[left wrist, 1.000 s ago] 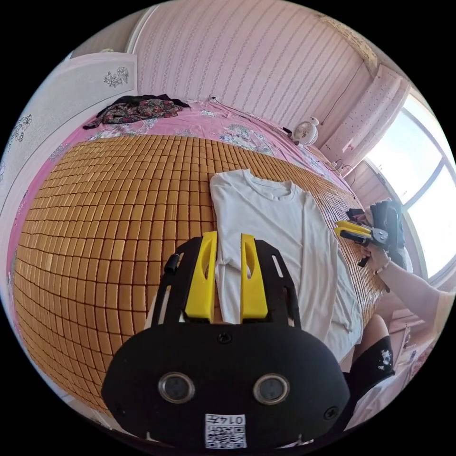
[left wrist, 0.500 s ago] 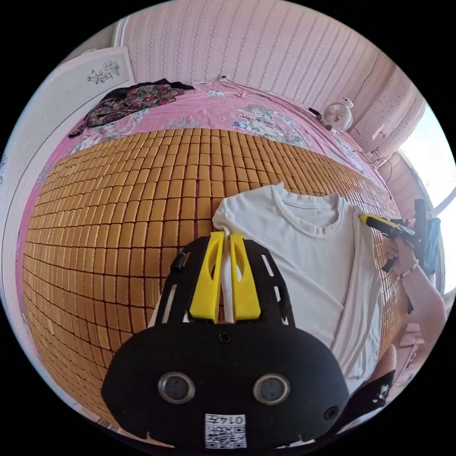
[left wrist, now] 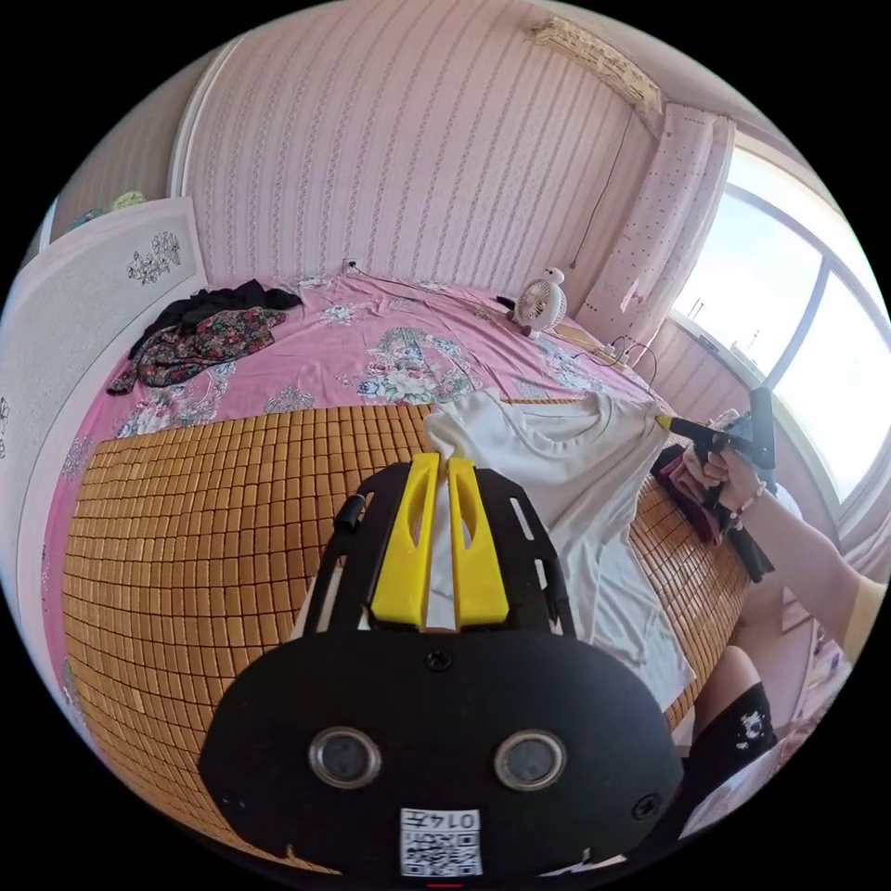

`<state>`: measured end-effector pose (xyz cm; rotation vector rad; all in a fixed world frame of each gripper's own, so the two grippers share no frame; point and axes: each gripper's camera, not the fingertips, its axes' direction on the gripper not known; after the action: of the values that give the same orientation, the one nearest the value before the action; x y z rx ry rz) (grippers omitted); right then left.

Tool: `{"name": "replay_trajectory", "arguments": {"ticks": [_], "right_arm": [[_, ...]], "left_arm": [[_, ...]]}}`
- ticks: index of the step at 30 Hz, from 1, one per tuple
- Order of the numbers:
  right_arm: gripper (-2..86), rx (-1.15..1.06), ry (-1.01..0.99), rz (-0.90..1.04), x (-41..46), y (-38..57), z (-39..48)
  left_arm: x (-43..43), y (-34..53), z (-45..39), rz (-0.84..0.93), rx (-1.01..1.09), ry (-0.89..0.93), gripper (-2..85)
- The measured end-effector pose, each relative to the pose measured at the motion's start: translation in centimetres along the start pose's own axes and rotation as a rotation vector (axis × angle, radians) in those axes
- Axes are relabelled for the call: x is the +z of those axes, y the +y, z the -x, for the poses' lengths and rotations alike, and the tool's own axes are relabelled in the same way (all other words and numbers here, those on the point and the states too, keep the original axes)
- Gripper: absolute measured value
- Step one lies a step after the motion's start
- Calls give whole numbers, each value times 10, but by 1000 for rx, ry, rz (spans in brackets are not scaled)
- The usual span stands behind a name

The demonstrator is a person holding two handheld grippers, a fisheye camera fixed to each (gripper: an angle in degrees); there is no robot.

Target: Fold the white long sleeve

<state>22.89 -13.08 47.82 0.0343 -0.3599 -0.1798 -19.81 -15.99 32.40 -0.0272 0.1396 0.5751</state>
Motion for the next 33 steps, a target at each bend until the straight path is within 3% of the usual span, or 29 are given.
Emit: {"name": "replay_trajectory", "arguments": {"ticks": [7,9,13,19,26,29,33], "right_arm": [[22,-225,-156,130,-58,134,55],[33,-269,-156,243,-52,185,67],[55,-141,-125,417,-36,258,69],[78,-170,-54,351,-25,254,104],[75,-372,-13,404,39,230,171],[71,-408,2,567,68,236,176],[63,-414,-22,544,64,242,177]], "left_arm": [[-42,111,-23,93,160,42,-9],[-48,171,-23,137,102,-23,-9],[-50,238,-11,228,-76,-3,-8],[-38,252,-22,244,-195,84,-1],[33,213,-105,275,22,186,-6],[70,214,-134,408,93,163,-8],[72,237,-147,411,164,125,-10]]}}
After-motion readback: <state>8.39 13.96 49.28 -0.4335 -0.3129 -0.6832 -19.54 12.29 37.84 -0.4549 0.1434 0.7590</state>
